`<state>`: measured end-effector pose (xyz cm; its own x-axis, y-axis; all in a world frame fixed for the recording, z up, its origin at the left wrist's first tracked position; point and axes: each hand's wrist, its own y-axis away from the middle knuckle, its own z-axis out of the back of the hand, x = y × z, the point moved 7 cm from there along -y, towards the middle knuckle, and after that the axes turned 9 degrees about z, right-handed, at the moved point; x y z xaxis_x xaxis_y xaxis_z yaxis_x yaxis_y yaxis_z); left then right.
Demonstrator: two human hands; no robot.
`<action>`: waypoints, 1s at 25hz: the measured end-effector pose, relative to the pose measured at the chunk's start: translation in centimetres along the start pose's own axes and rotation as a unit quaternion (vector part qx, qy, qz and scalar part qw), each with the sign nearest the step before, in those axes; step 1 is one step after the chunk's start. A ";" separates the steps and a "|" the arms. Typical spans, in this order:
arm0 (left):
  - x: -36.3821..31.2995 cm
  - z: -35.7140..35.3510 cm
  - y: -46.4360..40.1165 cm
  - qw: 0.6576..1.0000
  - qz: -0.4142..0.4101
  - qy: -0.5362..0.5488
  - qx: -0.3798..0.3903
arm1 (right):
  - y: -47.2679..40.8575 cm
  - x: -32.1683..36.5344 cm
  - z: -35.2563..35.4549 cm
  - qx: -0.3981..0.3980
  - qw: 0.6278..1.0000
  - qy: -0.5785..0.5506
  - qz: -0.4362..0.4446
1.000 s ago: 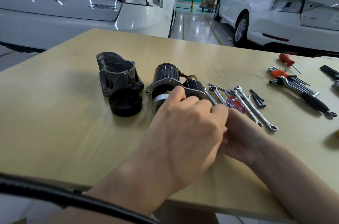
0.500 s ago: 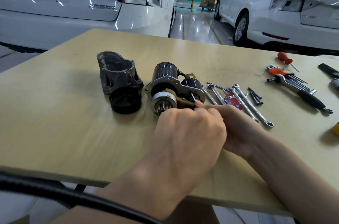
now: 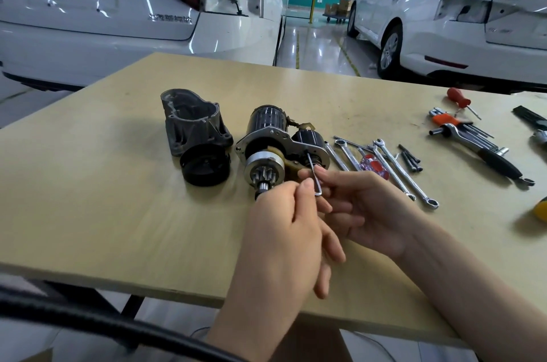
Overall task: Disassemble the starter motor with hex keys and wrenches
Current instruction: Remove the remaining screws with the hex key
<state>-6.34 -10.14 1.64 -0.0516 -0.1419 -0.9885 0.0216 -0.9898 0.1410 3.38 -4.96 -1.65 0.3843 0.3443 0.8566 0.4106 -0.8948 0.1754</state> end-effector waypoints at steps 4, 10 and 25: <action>-0.9 1.6 0.4 0.979 -0.135 -0.135 -0.068 | -0.3 -0.3 -0.2 0.011 1.000 0.011 -0.001; -2.7 1.7 1.9 0.858 -0.319 -0.349 -0.200 | -0.5 -0.1 -0.1 0.003 0.999 0.036 0.005; 0.4 1.5 -0.9 0.993 -0.034 -0.107 -0.025 | 0.2 -0.8 -0.9 -0.069 0.997 0.012 0.044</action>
<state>-7.84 -9.34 1.18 -0.2658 -0.0790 -0.9608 0.0600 -0.9961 0.0653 2.38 -5.69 -1.85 0.3925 0.2576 0.8829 0.2590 -0.9521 0.1627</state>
